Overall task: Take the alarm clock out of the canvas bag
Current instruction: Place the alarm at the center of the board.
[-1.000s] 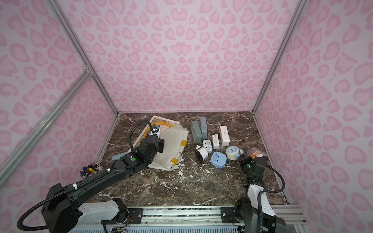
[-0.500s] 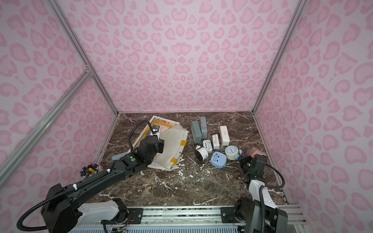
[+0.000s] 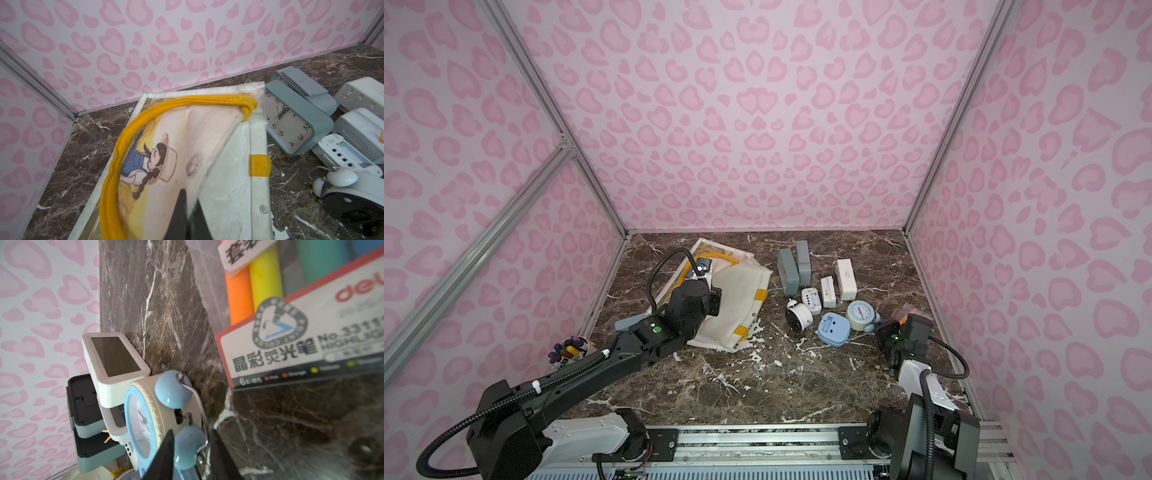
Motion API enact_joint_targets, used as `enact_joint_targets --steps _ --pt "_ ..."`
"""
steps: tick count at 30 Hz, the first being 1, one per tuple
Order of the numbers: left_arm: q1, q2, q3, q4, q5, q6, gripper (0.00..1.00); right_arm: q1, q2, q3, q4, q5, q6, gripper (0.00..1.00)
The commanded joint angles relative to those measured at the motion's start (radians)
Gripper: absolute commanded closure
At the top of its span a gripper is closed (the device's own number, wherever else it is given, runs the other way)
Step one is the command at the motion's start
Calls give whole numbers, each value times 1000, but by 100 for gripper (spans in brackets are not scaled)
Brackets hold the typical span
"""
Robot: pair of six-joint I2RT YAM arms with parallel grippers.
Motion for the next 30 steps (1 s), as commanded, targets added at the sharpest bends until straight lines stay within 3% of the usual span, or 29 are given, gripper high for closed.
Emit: enact_joint_targets --steps 1,7,13,17,22,30 --pt "1 -9 -6 12 -16 -1 97 -1 2 11 -36 22 -31 48" --pt "1 -9 1 10 -13 4 97 3 -35 52 -107 38 -77 36" --pt "1 8 5 21 -9 4 97 24 -131 65 -163 65 -98 34" --pt "0 20 18 16 -9 6 97 93 -209 69 -174 115 -78 34" --pt "-1 18 16 26 -8 1 97 293 -253 94 -132 216 -50 34" --pt "-3 17 30 32 0 -8 97 712 -148 170 14 408 -116 36"
